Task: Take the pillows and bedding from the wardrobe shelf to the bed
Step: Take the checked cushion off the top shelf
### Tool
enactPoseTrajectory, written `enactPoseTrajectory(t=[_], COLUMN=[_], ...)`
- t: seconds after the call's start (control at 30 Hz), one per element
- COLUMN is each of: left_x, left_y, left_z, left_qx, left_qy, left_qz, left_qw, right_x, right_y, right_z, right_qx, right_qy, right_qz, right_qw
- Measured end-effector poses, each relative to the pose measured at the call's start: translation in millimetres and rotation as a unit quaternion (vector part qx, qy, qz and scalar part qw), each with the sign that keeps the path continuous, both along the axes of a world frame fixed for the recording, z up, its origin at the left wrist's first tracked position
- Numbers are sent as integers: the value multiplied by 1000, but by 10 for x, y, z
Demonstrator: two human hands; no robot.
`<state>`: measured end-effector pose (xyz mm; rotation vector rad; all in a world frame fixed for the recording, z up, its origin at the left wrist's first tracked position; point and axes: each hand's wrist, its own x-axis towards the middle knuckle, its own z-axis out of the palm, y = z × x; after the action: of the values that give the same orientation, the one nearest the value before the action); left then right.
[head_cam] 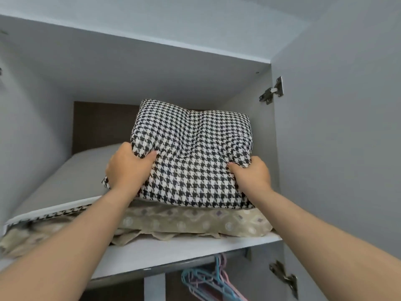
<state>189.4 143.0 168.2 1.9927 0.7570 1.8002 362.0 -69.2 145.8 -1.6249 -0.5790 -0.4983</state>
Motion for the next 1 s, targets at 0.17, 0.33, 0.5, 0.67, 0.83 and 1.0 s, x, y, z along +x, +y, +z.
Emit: enactPoseTrajectory(t=[0.17,0.33,0.5,0.67,0.83,1.0], left_x=[-520,-1029,-1507,-1872,-2119,-2289], left_y=[-709,-1428,-1894,-2199,-2332,-2320], left_z=[-357,-868,-1256,-1482,-1749,-2017], left_qx=[-42,-62,-64,-83,-141,-220], left_qy=[-13,-56,-85,-104,-113,-113], left_qz=[-20,-58,-85,-104,-155,-223], left_qw=[999,995,991,986,971,943], right_x=[-467,-871,-1263,-1710,-2172,-2717], right_y=[-672,-1350,-1835,-2152,-2517,-2868], right_z=[-246,-551,-793,-1052,-1241,-1474], right_qx=[1,12,-6,3,5,3], right_qy=[-5,67,157,117,60,36], right_qz=[44,99,152,131,91,54], right_qw=[999,993,976,984,994,998])
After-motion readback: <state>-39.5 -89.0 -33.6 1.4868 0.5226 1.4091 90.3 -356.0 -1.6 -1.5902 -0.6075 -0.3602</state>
